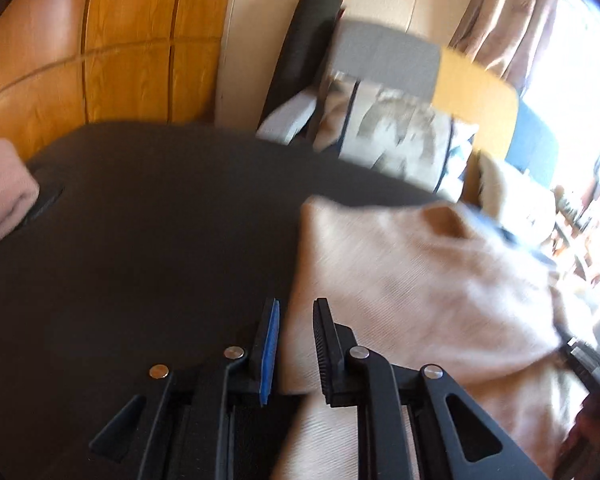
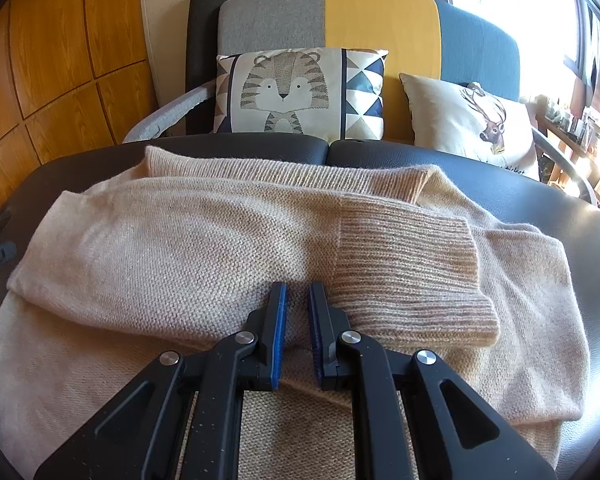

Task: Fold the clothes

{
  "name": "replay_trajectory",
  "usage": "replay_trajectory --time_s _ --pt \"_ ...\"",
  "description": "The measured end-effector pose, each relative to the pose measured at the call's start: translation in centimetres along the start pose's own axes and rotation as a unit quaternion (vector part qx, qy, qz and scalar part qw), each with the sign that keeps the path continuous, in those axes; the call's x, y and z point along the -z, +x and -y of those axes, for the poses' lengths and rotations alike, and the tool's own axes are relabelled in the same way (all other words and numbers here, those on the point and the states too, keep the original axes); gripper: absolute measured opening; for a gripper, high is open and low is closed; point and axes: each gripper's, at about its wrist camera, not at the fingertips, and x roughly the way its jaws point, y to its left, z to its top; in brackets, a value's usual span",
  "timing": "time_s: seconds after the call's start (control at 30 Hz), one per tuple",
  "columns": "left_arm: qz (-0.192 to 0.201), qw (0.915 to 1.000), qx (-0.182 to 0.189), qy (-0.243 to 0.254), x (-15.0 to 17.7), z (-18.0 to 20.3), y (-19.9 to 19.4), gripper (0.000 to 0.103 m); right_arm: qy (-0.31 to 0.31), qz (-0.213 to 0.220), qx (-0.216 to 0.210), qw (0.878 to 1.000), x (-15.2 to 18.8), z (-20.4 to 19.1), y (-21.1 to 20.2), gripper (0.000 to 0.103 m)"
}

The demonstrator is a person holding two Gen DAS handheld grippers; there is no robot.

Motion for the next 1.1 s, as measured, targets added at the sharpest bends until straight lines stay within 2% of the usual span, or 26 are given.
replay_trajectory --time_s 0.17,0.3,0.33,0.5,0.6,0.73,0.83,0.9,0.97,1.0,1.03,1.1 --pt "-0.006 0.9948 -0.013 0.1 -1.9 4.9 3.1 0.017 -0.001 0.0 0.001 1.0 0.0 0.0 0.0 0.011" --pt "-0.023 0.9836 -0.071 0.164 -2.0 6.2 6.2 0.018 -0.001 0.0 0.002 1.0 0.0 -0.1 0.0 0.011" --pt "-0.043 0.9814 -0.089 0.165 -2.0 5.8 7.2 0.019 -0.001 0.0 0.002 1.0 0.0 -0.1 0.0 0.011" --pt "-0.038 0.9871 -0.099 0.12 -2.4 3.5 7.8 0.022 -0.002 0.0 0.003 1.0 0.0 -0.1 0.0 0.011" --pt "-0.036 0.9866 -0.112 0.114 -2.6 3.1 8.0 0.028 -0.001 0.0 0.001 1.0 0.0 -0.1 0.0 0.011" --pt "-0.04 0.9886 -0.101 0.104 -2.9 2.6 7.7 0.028 0.0 0.001 0.001 1.0 0.0 0.0 0.1 0.011" --pt "-0.013 0.9892 -0.115 0.089 -2.4 1.4 4.3 0.025 -0.001 0.002 0.002 1.0 0.0 -0.1 0.1 0.011" --pt "0.019 0.9942 -0.075 0.075 -1.9 1.6 2.2 0.025 -0.005 0.003 0.007 1.0 0.0 -0.3 0.1 0.011" --pt "0.019 0.9963 -0.022 0.081 -0.7 2.5 0.8 0.025 -0.009 0.003 0.014 1.0 0.0 -0.5 0.1 0.011" --pt "0.01 0.9952 -0.007 0.097 0.1 3.4 0.4 0.025 -0.01 0.003 0.016 1.0 0.0 -0.6 0.1 0.011" --pt "0.001 0.9934 0.002 0.115 0.7 4.1 0.3 0.025 -0.009 0.003 0.016 1.0 0.0 -0.6 0.1 0.011" --pt "-0.012 0.988 -0.017 0.153 1.9 5.1 0.5 0.026 -0.005 0.003 0.012 1.0 0.0 -0.4 0.0 0.011"
